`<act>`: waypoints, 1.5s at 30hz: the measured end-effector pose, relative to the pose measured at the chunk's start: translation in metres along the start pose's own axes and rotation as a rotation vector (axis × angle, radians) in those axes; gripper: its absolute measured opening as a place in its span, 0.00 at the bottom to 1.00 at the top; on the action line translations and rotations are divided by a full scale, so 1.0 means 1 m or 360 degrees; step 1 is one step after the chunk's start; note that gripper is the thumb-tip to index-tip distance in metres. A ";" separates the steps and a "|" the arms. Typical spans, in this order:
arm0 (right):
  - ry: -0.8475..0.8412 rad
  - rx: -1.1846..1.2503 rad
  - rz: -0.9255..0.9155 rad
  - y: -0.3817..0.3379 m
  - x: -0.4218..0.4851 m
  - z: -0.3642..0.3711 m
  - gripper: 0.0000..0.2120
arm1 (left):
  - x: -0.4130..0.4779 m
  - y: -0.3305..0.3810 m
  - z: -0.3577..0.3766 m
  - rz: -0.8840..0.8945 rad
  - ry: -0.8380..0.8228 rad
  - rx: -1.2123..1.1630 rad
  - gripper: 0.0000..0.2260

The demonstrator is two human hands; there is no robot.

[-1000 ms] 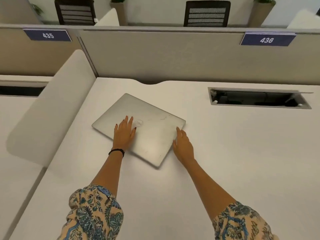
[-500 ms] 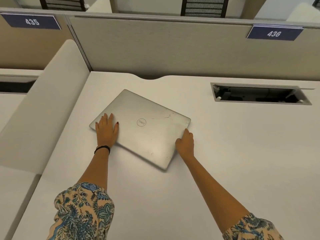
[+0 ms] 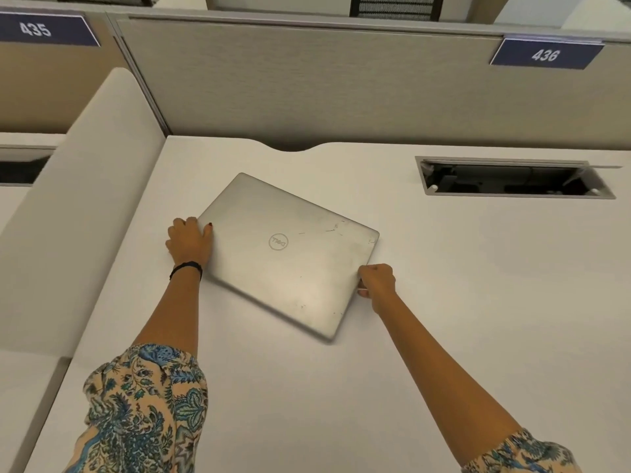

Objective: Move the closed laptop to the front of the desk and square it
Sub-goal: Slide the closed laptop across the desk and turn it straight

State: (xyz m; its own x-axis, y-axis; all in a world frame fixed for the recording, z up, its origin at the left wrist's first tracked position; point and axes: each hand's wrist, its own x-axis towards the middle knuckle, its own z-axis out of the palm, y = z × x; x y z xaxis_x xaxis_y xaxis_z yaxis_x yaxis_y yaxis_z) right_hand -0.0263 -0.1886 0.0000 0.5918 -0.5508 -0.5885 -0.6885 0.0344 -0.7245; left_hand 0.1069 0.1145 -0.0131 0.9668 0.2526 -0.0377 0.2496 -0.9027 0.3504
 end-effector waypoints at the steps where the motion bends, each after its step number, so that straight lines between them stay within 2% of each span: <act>1: -0.0009 -0.0007 0.0021 -0.002 0.000 0.000 0.09 | 0.003 0.000 0.000 -0.0012 -0.0003 -0.0004 0.20; 9: -0.0107 -0.0039 0.0112 -0.012 0.000 0.004 0.11 | 0.006 0.018 0.009 -0.0272 0.0078 0.0040 0.20; 13: -0.0139 0.0014 0.0161 -0.012 0.005 -0.004 0.06 | 0.015 0.021 0.008 -0.0353 0.0017 0.0003 0.21; 16: -0.0151 0.0128 0.0193 -0.008 0.010 -0.006 0.09 | 0.020 0.021 0.006 -0.0411 -0.0059 -0.0021 0.23; 22: -0.0058 0.0236 0.0204 -0.006 0.010 -0.001 0.11 | 0.029 0.018 0.005 -0.0427 -0.0132 -0.0040 0.25; 27: 0.0082 0.0247 0.0156 -0.003 0.002 0.016 0.15 | 0.024 0.022 0.008 -0.0484 -0.0086 -0.0069 0.25; 30: 0.0144 0.0288 0.0119 -0.005 -0.001 0.021 0.23 | 0.018 0.024 0.010 -0.0468 -0.0107 -0.0115 0.25; 37: 0.0303 0.0329 0.0031 -0.004 -0.006 0.022 0.25 | 0.016 0.016 0.013 -0.0368 -0.0080 -0.0217 0.25; 45: 0.0310 0.0325 -0.0043 0.001 -0.005 0.022 0.24 | 0.017 0.004 0.007 -0.0250 -0.0141 -0.0291 0.25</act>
State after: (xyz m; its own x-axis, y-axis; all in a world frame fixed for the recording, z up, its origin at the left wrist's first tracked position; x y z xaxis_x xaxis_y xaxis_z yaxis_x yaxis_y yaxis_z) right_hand -0.0212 -0.1677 -0.0057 0.5035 -0.7029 -0.5023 -0.5631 0.1740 -0.8079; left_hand 0.1244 0.1124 -0.0193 0.9200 0.3460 -0.1840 0.3908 -0.7749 0.4967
